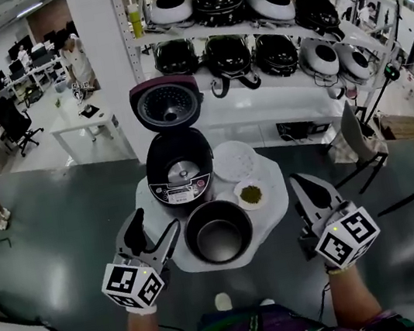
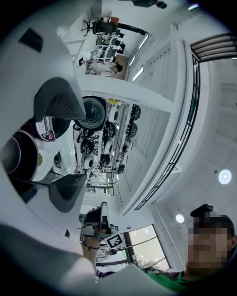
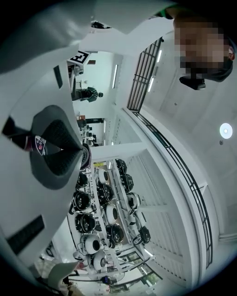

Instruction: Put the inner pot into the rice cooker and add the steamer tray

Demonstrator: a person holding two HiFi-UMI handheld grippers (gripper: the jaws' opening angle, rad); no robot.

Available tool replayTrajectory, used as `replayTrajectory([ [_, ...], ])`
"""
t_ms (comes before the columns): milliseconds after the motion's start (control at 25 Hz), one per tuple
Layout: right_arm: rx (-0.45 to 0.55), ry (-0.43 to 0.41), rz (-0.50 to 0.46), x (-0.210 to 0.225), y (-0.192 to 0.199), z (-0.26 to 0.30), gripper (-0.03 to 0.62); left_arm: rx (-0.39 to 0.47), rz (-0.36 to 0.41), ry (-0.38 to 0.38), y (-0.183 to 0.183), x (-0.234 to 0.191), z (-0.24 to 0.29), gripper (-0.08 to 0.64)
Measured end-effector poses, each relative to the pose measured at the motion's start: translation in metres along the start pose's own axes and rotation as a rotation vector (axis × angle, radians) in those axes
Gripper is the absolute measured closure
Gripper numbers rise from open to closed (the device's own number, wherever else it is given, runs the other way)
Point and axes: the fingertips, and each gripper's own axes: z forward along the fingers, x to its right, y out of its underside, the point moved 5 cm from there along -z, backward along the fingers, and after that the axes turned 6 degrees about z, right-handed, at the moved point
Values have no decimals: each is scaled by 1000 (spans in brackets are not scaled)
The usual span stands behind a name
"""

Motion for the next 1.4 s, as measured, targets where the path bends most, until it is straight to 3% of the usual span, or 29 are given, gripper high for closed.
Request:
replayTrajectory([
  [320, -24, -1, 13, 8, 19, 20, 586, -233, -45, 26, 93, -5, 40, 189],
  [840, -69, 60, 50, 32, 52, 34, 586, -511, -163, 52, 228, -21, 82, 189],
  [1400, -133, 114, 82, 50, 80, 44, 586, -698, -258, 65, 309, -32, 115, 189],
])
